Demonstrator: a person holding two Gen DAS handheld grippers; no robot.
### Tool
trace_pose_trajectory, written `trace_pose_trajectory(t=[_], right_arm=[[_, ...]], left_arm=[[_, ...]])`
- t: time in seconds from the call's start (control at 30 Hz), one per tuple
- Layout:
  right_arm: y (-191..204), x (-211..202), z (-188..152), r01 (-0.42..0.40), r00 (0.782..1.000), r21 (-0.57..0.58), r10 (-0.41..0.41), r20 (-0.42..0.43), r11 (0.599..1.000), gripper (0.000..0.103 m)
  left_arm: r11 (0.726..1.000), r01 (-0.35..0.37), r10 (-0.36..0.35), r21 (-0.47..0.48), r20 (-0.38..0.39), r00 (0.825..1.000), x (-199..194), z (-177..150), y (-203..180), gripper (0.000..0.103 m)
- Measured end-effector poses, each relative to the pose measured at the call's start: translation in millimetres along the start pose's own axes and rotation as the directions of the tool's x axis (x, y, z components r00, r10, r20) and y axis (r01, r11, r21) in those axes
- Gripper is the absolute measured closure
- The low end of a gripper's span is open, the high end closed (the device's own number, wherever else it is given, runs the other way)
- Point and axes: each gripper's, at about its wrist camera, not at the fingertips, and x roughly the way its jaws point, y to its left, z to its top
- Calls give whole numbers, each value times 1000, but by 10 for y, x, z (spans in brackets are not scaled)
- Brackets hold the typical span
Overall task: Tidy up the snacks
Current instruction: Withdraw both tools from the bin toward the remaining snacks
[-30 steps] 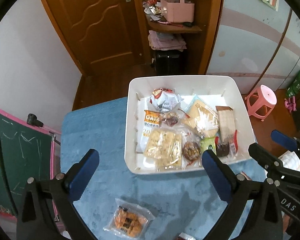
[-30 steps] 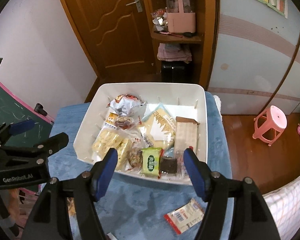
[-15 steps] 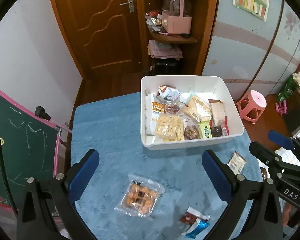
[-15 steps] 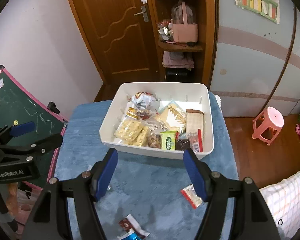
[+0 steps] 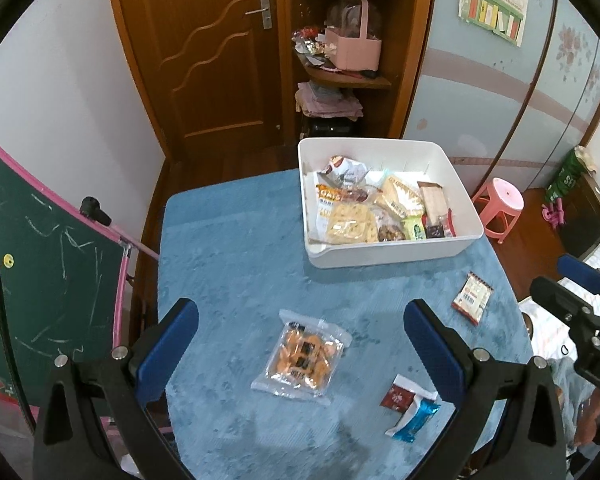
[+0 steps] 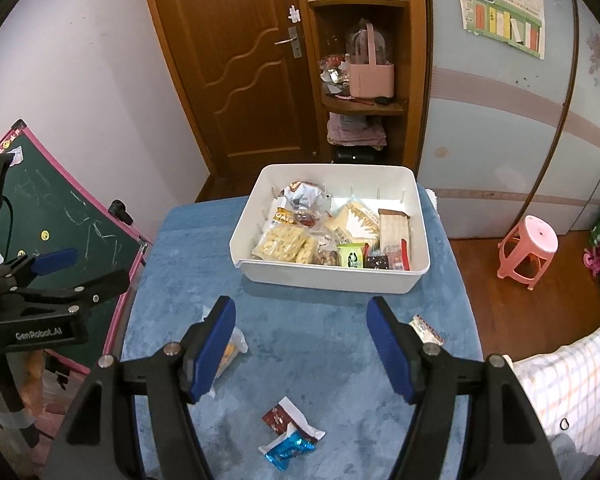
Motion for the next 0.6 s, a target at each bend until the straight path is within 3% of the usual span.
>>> trace_pose_trajectory(t=[0.37, 0.6], right_arm=[[-47, 46, -269, 10, 999, 28, -9, -47, 1000, 34], [-59, 178, -475, 19, 994, 24, -16, -107, 1000, 34]], left_arm=[[1000, -7, 7, 6, -24, 1000, 52, -248, 54, 1], [999, -9, 12, 34, -92, 996, 232, -506, -3, 1]])
